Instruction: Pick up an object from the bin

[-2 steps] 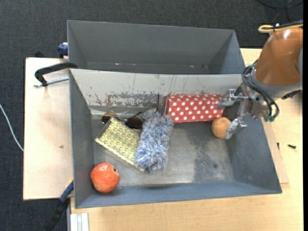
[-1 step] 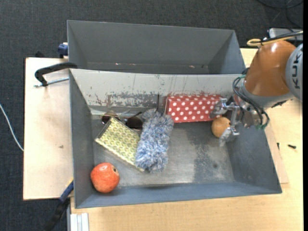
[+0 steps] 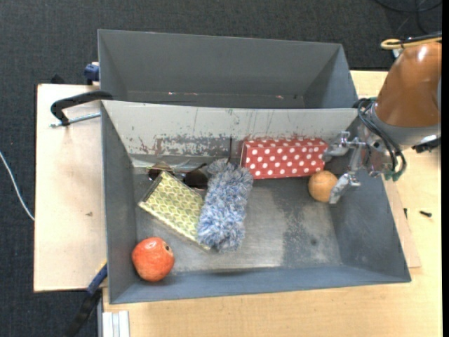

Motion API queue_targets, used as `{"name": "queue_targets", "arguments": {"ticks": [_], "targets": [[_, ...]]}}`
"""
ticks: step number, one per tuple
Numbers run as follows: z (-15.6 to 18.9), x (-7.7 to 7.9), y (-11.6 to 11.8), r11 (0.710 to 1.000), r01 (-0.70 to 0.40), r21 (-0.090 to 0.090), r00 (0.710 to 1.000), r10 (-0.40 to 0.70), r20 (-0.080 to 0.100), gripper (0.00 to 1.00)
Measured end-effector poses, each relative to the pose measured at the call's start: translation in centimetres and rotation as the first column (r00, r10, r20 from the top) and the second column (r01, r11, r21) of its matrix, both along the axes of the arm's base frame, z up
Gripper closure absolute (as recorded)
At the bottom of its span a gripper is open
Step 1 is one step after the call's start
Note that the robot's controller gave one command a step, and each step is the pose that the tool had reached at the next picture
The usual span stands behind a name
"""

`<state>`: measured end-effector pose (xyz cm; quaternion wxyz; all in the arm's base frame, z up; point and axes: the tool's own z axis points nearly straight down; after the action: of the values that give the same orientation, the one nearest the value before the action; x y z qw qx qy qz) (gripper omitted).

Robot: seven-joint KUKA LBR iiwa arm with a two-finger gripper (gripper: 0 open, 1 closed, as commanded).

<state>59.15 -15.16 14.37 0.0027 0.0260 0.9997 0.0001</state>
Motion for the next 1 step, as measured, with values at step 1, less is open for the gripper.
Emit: {"name": "queue_targets", "arguments": {"ticks": [1], "targets": [[-5.6, 0.62, -0.15, 0.999, 0.046, 0.0, 0.999, -0.046, -0.002, 0.0]]}}
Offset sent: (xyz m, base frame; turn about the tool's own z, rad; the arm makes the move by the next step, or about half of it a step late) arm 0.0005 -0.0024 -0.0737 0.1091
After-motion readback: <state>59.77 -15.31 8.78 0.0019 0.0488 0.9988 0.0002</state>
